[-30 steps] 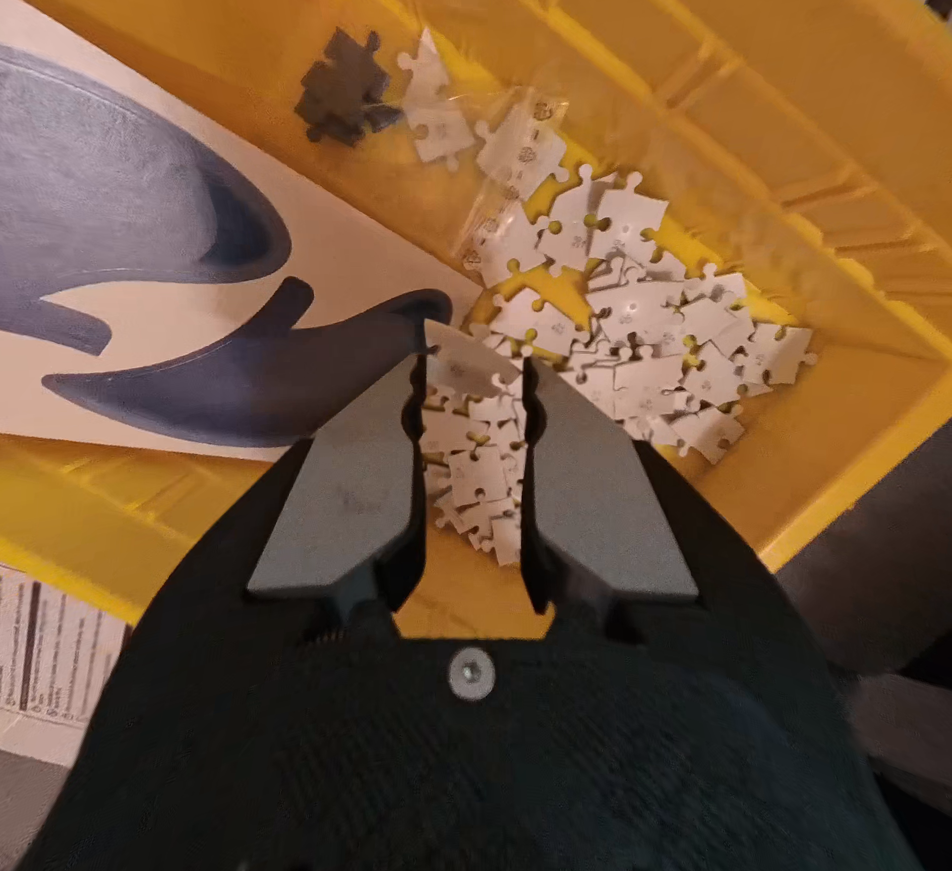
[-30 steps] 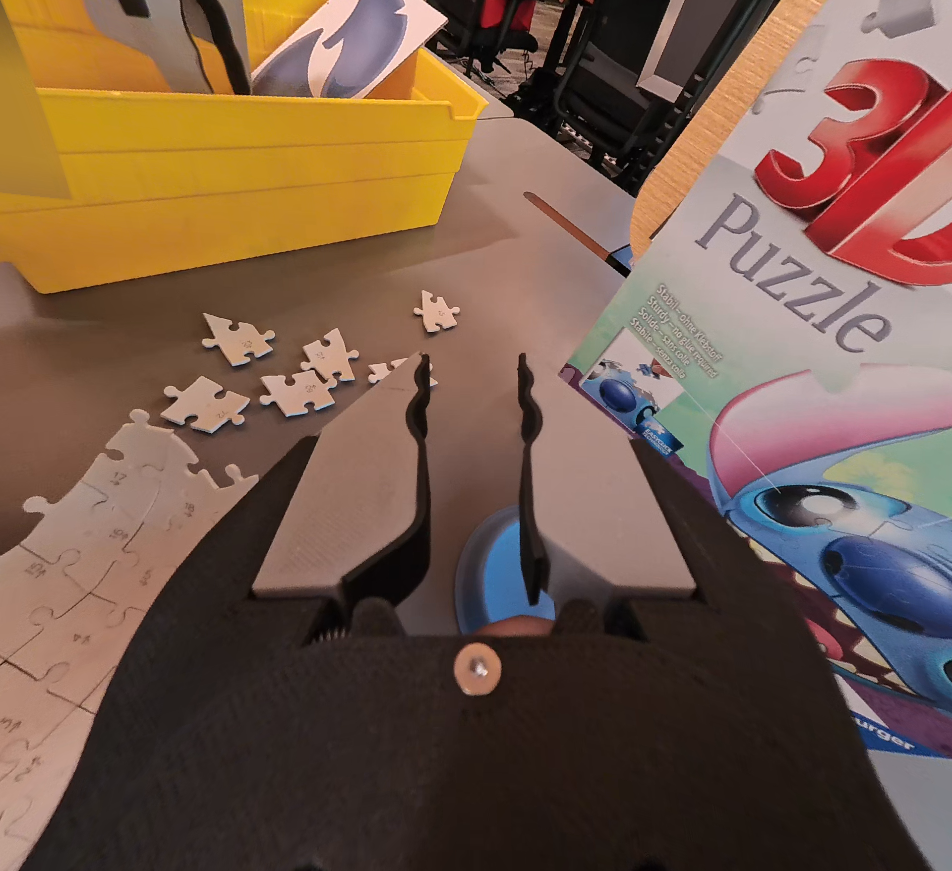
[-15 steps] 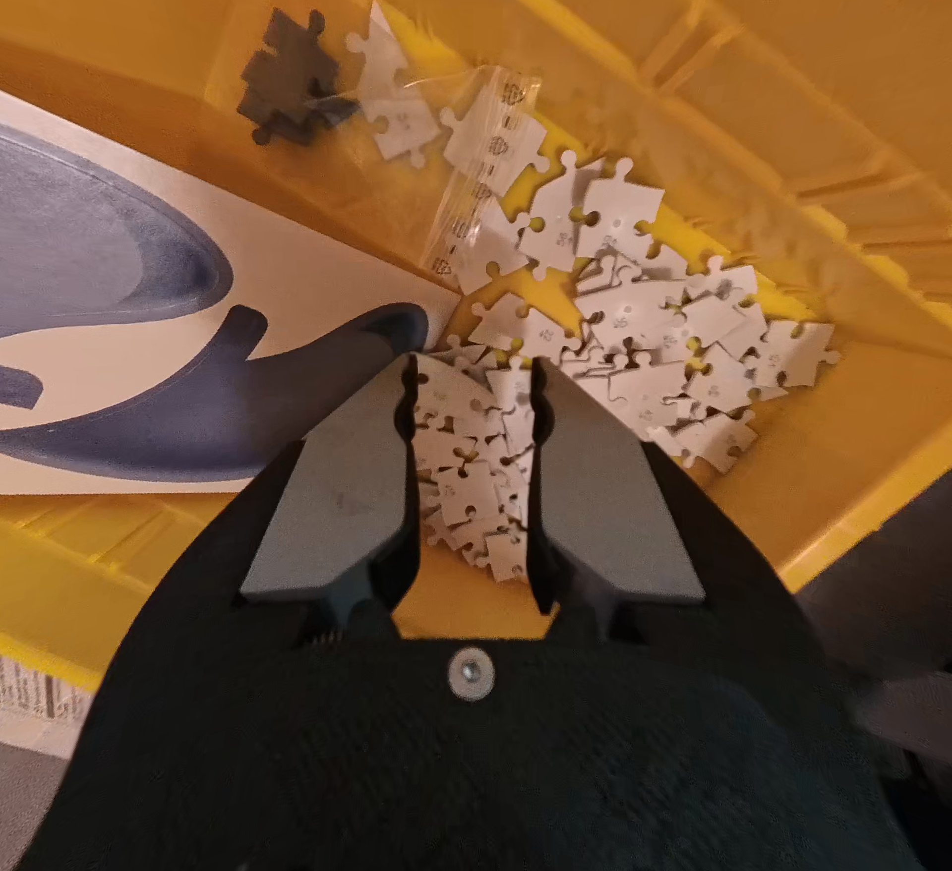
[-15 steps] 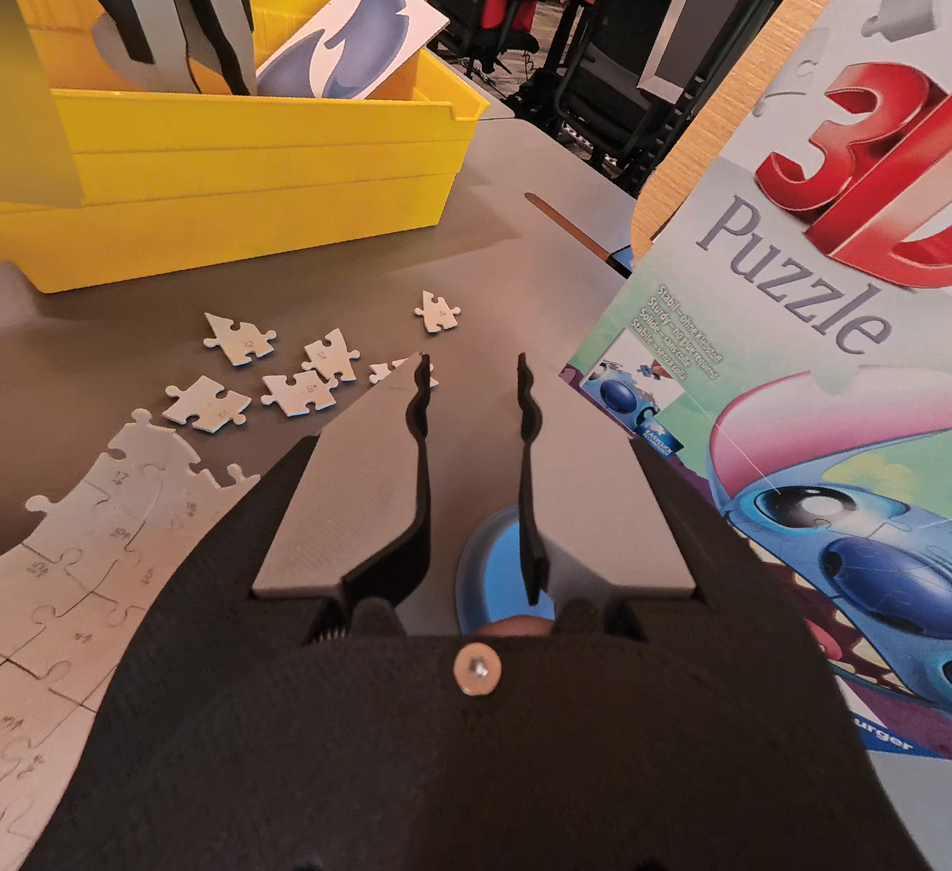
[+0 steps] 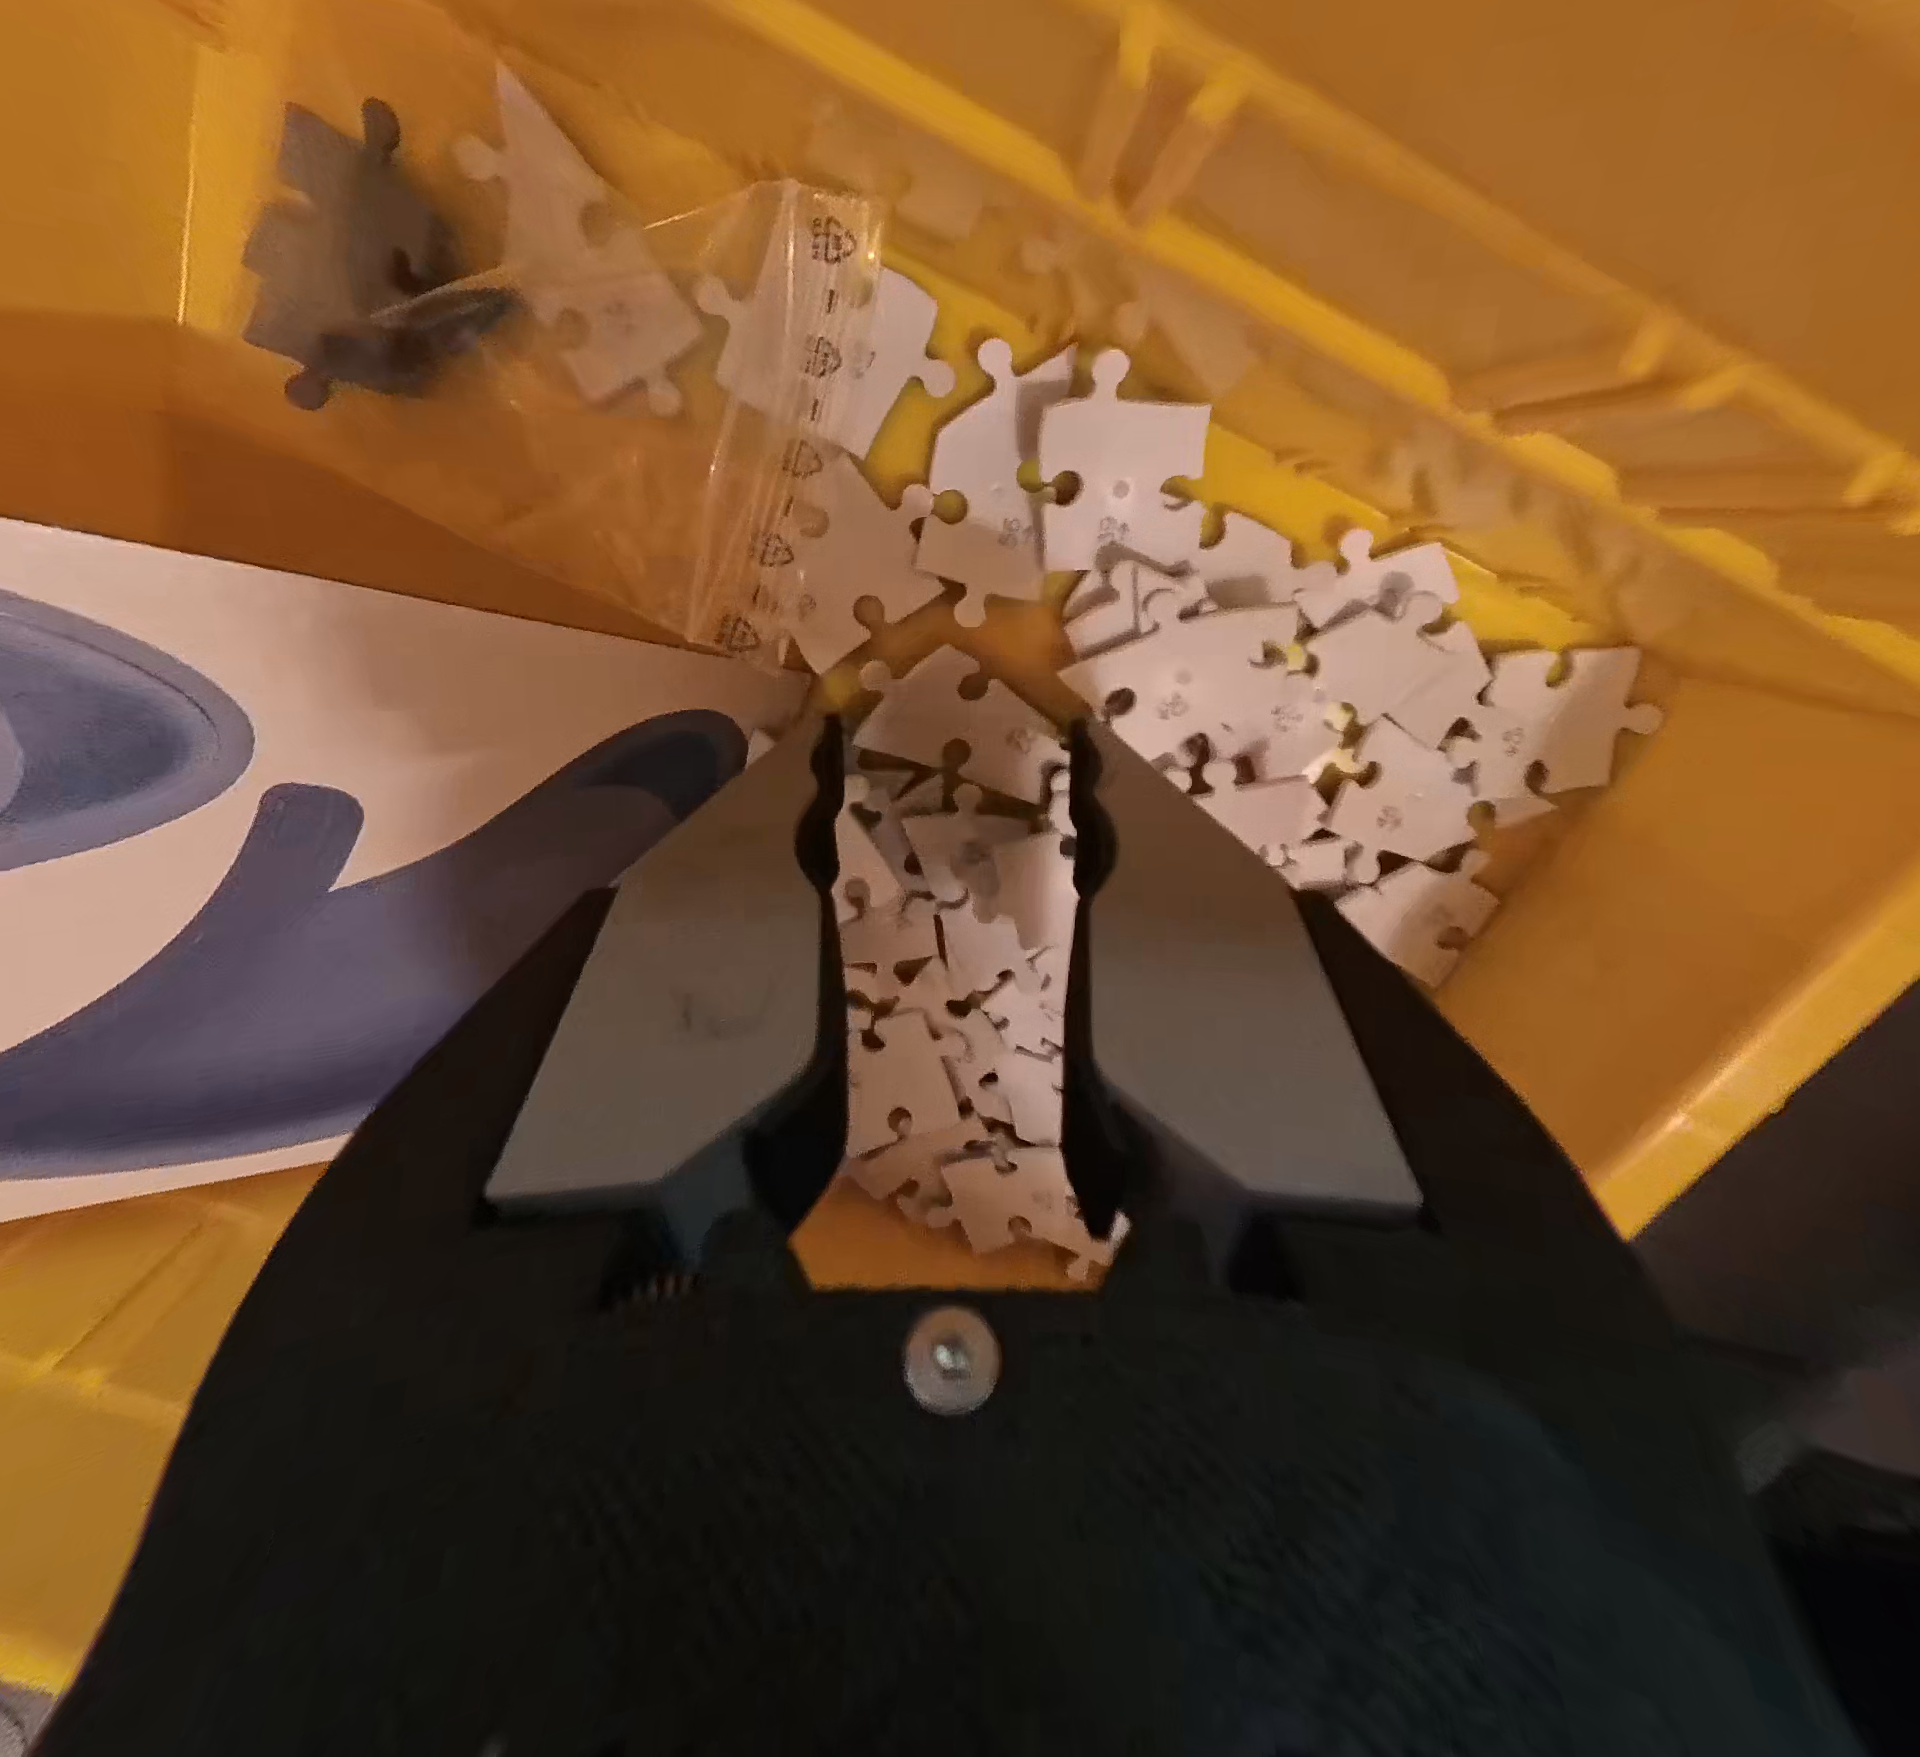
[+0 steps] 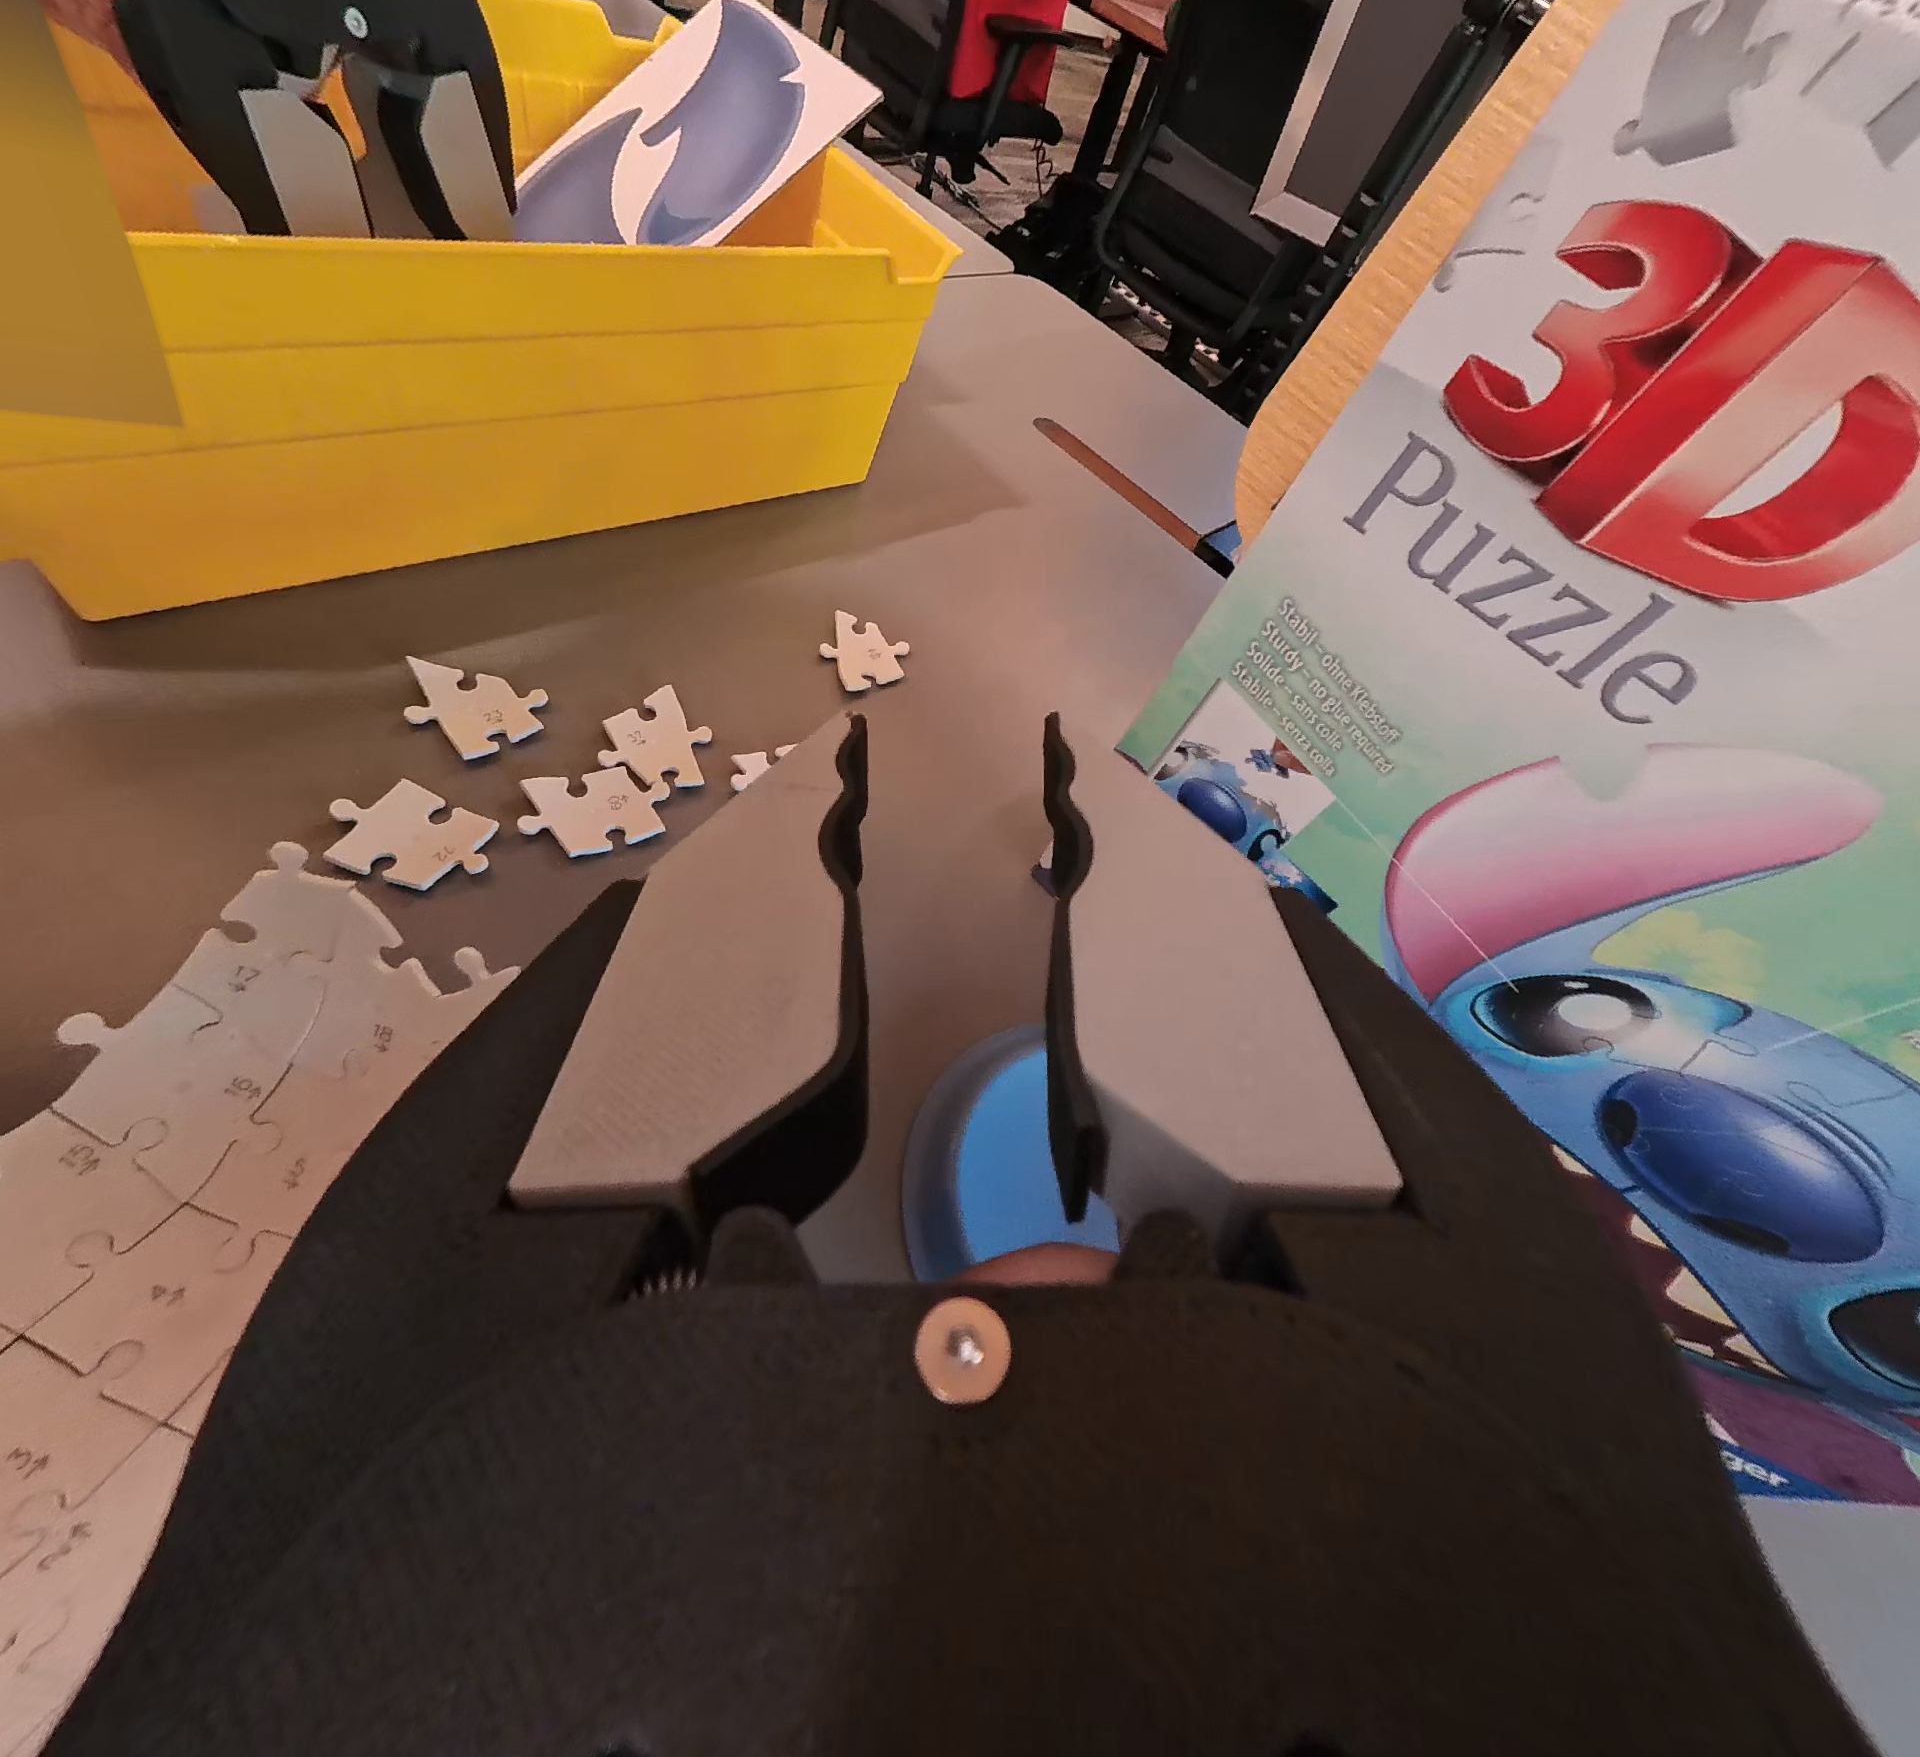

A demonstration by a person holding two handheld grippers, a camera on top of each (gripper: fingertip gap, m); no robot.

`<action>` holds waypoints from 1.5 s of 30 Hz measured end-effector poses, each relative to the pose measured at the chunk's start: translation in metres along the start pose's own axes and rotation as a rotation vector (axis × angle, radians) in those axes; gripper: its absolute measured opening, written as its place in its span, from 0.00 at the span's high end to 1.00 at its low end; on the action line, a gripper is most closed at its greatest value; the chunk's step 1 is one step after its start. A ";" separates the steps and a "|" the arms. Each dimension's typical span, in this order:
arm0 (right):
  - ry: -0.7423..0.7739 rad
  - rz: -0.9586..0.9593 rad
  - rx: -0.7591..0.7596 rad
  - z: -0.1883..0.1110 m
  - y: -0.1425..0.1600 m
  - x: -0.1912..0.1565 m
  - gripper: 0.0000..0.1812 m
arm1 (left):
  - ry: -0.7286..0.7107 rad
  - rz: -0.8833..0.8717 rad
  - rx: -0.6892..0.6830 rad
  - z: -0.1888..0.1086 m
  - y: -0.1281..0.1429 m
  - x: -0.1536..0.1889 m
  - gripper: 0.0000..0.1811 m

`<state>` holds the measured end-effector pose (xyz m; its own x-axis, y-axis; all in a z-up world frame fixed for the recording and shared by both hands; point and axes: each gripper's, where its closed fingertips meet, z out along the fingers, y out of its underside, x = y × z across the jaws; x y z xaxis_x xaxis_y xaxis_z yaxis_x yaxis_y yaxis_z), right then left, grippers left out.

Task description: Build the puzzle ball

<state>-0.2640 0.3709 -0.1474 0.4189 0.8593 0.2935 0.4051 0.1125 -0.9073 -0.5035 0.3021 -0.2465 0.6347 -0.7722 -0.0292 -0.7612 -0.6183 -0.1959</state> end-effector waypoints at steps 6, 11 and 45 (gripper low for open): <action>0.000 -0.011 -0.006 0.001 0.001 -0.001 0.83 | 0.013 -0.009 0.013 0.000 -0.002 0.000 0.79; 0.003 -0.011 -0.011 0.001 0.002 0.000 0.83 | 0.009 0.006 0.004 0.000 0.000 0.001 0.81; 0.045 -0.040 0.076 -0.015 -0.021 0.002 0.84 | 0.051 0.073 0.314 -0.067 -0.124 0.090 0.78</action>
<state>-0.2602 0.3626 -0.1231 0.4408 0.8300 0.3417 0.3600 0.1853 -0.9144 -0.3608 0.2996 -0.1587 0.5665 -0.8240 -0.0068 -0.7212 -0.4919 -0.4877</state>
